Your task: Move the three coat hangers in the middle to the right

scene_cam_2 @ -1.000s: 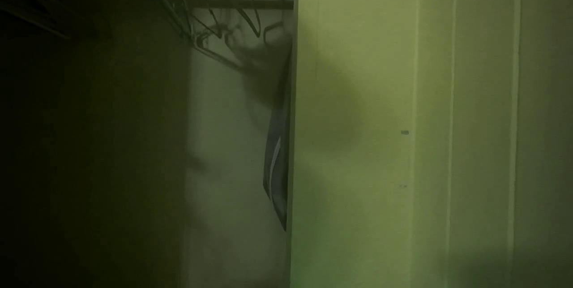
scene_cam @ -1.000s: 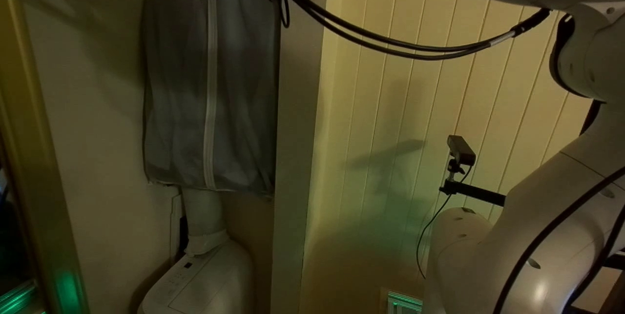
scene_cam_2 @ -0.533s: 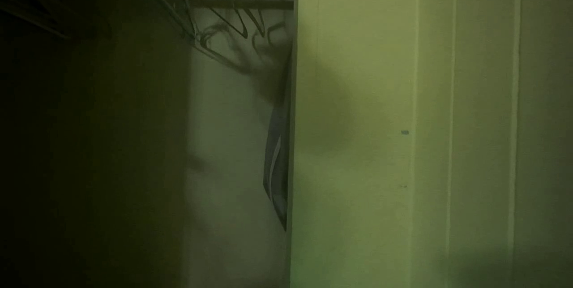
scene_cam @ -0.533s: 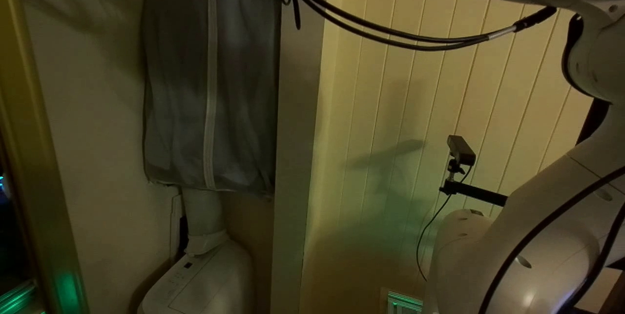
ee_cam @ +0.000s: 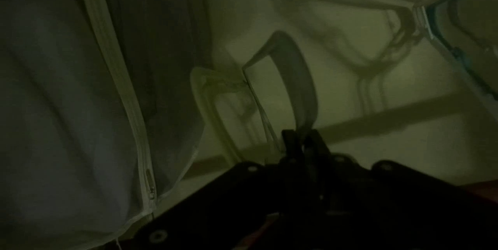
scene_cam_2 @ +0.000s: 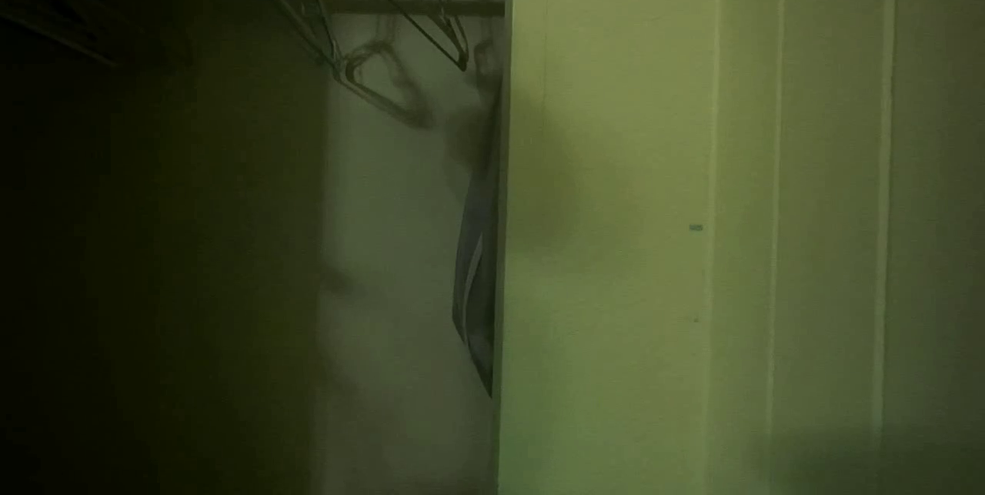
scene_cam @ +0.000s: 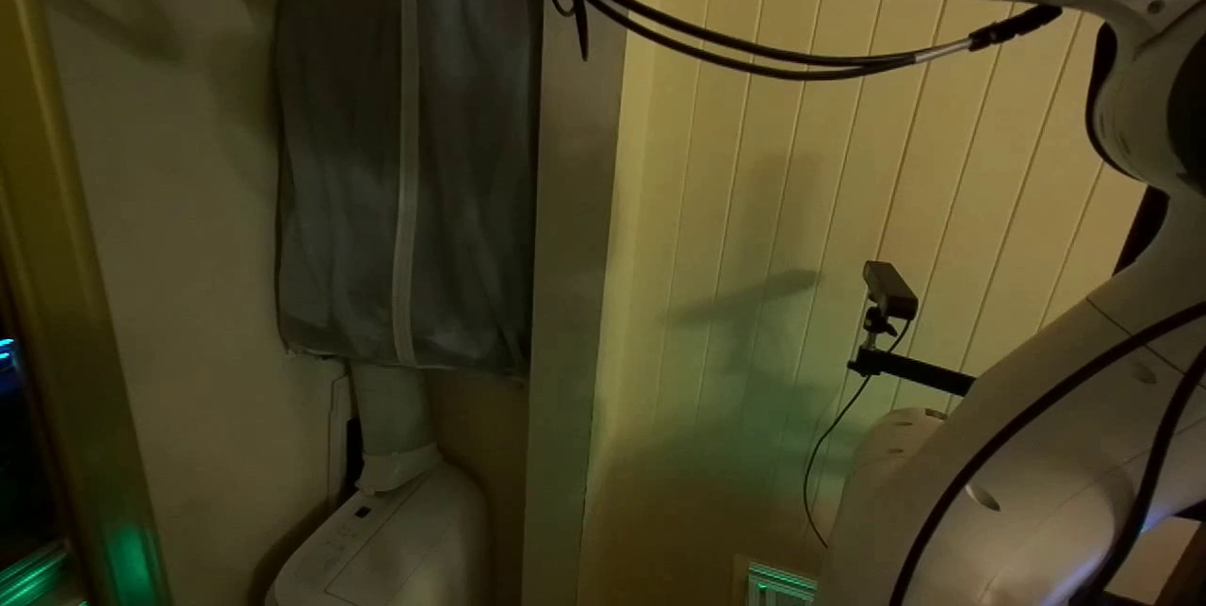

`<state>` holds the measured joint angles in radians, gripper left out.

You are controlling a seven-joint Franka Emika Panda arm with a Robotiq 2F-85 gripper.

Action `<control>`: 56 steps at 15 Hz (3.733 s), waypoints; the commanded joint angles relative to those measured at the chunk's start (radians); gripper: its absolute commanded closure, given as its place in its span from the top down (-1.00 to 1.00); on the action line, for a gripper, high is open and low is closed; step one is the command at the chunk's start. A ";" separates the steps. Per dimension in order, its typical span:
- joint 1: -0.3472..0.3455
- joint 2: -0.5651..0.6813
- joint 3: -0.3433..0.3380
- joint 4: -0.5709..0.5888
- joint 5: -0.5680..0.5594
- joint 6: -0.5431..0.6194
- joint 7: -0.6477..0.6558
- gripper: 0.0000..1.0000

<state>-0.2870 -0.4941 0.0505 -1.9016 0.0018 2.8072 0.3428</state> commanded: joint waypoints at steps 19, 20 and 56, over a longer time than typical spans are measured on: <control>0.205 -0.118 0.010 -0.017 0.013 -0.024 -0.128 0.37; 0.206 -0.114 0.009 -0.028 0.012 -0.014 -0.139 0.28; -0.080 0.011 0.038 -0.005 -0.042 0.009 0.034 -0.93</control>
<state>-0.3064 -0.5191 0.0672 -1.9574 -0.0035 2.8128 0.2890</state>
